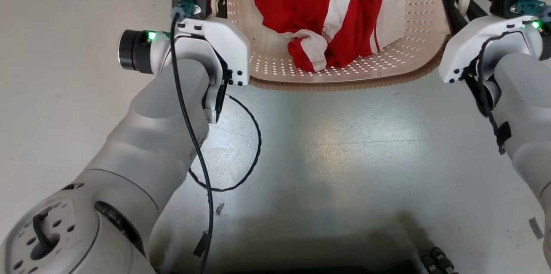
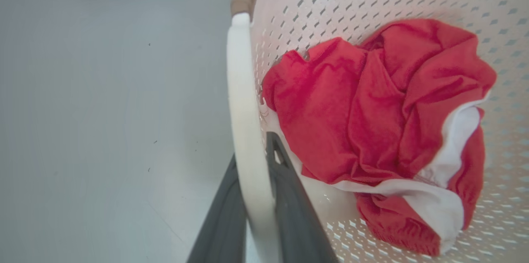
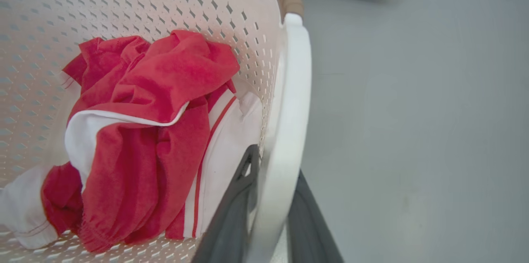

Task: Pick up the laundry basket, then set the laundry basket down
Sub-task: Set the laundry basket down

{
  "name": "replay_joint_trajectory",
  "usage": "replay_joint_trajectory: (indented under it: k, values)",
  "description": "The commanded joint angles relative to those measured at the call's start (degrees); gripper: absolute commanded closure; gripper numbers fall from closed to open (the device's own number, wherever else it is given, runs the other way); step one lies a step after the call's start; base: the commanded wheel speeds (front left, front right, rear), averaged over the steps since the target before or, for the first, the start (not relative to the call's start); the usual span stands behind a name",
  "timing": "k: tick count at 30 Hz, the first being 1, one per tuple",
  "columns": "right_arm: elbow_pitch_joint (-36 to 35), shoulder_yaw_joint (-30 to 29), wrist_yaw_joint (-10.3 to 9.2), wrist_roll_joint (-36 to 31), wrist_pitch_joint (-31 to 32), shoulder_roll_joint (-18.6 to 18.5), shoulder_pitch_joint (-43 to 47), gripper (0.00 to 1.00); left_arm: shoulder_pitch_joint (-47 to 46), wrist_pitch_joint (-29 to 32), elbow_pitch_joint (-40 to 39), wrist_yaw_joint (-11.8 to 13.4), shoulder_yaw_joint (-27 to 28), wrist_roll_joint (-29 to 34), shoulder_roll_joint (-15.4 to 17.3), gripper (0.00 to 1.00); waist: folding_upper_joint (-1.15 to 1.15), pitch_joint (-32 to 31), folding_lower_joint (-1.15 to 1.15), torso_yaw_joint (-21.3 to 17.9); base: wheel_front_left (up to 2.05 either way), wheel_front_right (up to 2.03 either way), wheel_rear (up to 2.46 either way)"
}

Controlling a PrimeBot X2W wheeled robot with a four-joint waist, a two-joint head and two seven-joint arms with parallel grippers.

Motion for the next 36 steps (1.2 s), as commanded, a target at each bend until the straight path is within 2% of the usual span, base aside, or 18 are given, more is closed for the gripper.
replay_joint_trajectory:
  k: [1,2,5,11,28,36]
  values:
    - [0.20,0.00,0.34,-0.11,-0.85,-0.42,2.48,0.00,-0.09,0.61,0.06,0.13,0.48,-1.03,1.09,0.13,0.00,0.09,0.00,0.04,0.00,0.00,0.00]
    - [0.27,-0.42,0.34,-0.29,-0.85,-0.48,2.31,0.00,0.33,1.63,-0.04,0.03,0.27,-1.50,1.09,0.00,0.00,0.12,0.00,0.05,0.00,0.00,0.00]
    - [-0.05,-1.86,0.34,-1.45,-0.85,-0.80,2.00,0.00,0.87,2.97,-0.32,0.67,-0.27,-2.40,1.09,0.00,0.00,0.09,0.00,0.13,0.00,0.00,0.00]
    - [-0.85,-4.61,0.34,-3.39,-0.85,-0.59,2.72,0.00,0.11,1.19,0.33,2.36,-0.62,-2.58,1.09,0.00,0.00,-0.52,0.00,-0.02,0.00,0.00,0.00]
    - [-5.64,-12.40,0.34,-7.89,-0.85,-0.03,7.73,0.00,2.49,-0.29,1.95,2.00,0.60,-3.97,1.09,0.00,0.00,-7.00,0.00,-0.63,0.00,0.00,0.00]
    - [-11.00,-19.49,0.34,-11.36,-0.85,-0.92,13.47,0.00,7.01,-0.35,-3.30,2.33,9.19,1.59,1.92,0.00,0.00,-14.64,0.00,0.10,0.00,0.00,0.00]
